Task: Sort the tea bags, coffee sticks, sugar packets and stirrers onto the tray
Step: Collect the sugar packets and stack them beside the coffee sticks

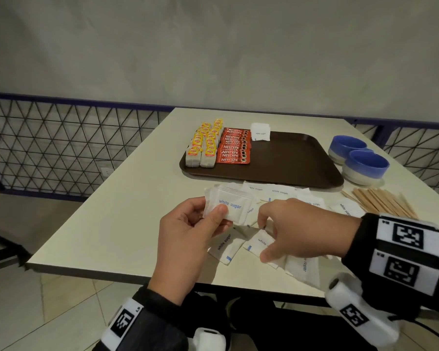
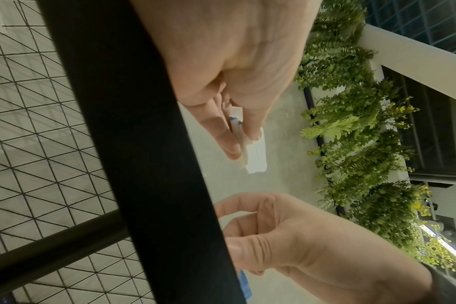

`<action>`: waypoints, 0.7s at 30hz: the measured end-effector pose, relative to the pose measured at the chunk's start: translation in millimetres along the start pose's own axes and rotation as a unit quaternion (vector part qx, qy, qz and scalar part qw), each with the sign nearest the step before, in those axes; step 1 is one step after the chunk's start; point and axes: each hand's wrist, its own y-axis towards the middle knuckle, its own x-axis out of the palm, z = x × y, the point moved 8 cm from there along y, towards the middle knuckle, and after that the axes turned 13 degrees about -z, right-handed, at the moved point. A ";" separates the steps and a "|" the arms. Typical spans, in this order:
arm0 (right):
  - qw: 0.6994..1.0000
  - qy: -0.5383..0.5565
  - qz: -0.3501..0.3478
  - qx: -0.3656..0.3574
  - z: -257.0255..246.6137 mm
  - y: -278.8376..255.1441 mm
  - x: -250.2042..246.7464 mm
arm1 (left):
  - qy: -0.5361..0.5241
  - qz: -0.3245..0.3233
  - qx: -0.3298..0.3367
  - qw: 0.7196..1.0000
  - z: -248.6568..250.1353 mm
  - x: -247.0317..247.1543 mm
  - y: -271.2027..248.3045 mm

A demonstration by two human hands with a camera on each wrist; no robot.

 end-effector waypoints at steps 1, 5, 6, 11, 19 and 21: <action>1.000 0.018 -0.003 -0.002 0.4 1.5 -0.2 | 0.002 0.002 -0.001 1.000 0.2 -0.3 -0.3; 0.996 0.083 0.022 -0.006 8.5 5.5 -1.4 | 0.017 0.001 0.000 1.000 0.4 -1.1 0.0; 0.996 0.090 0.026 -0.003 9.9 4.9 -1.2 | 0.015 0.000 -0.001 1.000 0.1 -1.2 0.0; 0.999 0.040 0.028 0.012 10.5 -0.1 -0.9 | 0.007 0.000 0.000 1.000 1.5 -1.2 -0.2; 0.999 -0.008 0.012 0.032 5.5 2.4 -3.3 | 0.006 0.001 -0.003 1.000 1.3 -0.9 0.2; 0.999 0.008 0.015 0.032 6.0 5.1 -2.9 | 0.004 0.001 -0.006 1.000 0.8 -0.9 0.4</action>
